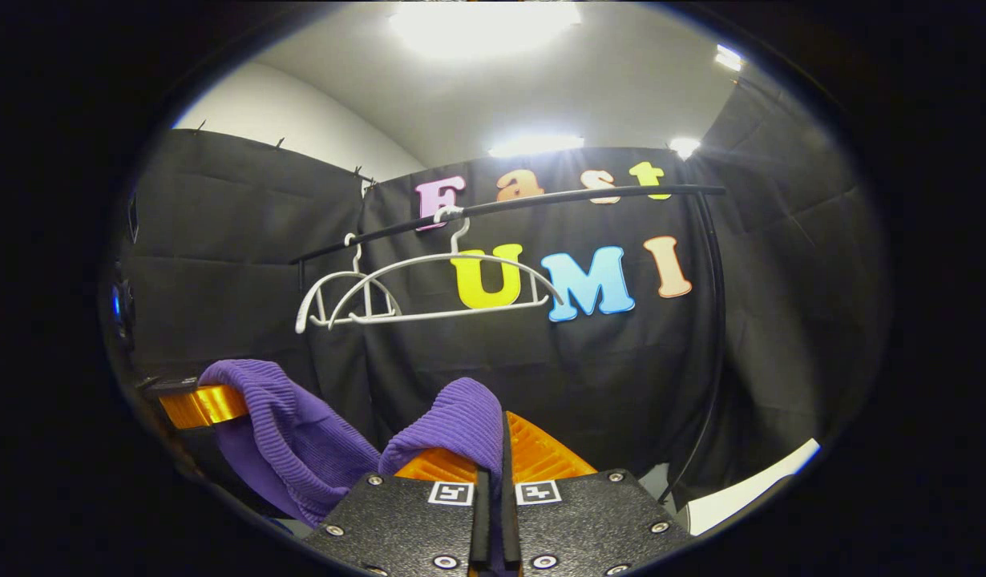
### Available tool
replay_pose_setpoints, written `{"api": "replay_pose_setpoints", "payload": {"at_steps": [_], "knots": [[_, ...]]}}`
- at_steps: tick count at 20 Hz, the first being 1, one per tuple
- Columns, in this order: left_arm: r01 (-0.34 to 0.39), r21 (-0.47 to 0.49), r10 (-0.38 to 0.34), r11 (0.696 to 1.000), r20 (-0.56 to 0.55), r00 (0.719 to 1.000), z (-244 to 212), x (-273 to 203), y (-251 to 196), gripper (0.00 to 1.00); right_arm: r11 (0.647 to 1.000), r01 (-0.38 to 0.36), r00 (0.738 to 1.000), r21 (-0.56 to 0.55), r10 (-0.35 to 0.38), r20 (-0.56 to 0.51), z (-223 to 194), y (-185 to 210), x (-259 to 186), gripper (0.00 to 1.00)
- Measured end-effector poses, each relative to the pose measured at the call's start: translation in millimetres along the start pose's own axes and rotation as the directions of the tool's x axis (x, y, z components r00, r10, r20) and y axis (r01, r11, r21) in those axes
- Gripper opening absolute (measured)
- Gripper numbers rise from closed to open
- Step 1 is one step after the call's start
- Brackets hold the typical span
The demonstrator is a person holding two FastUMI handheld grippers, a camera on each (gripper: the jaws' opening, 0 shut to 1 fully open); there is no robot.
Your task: Grasp the clothes on the hanger with both hands and then place them into the laundry hamper below.
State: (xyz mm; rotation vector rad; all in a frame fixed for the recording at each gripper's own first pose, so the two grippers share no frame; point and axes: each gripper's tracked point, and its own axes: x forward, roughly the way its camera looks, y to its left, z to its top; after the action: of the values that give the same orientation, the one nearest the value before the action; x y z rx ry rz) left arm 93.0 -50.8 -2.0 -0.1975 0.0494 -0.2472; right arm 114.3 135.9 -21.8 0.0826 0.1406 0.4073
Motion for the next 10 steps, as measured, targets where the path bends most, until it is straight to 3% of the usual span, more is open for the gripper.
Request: {"api": "replay_pose_setpoints", "payload": {"at_steps": [4,10], "knots": [[0.02,-0.009,-0.021,1.0,-0.059,0.998,-41,16,-14,0.03,0.999,-0.045,0.996,-0.004,0.045,-0.073,-42,12,-2,0.05],[-0.015,0.038,0.023,0.999,-0.223,0.975,-135,17,-10,0.03,0.998,-0.068,0.971,-0.014,0.063,-0.231,-127,15,-4,0.05]]}}
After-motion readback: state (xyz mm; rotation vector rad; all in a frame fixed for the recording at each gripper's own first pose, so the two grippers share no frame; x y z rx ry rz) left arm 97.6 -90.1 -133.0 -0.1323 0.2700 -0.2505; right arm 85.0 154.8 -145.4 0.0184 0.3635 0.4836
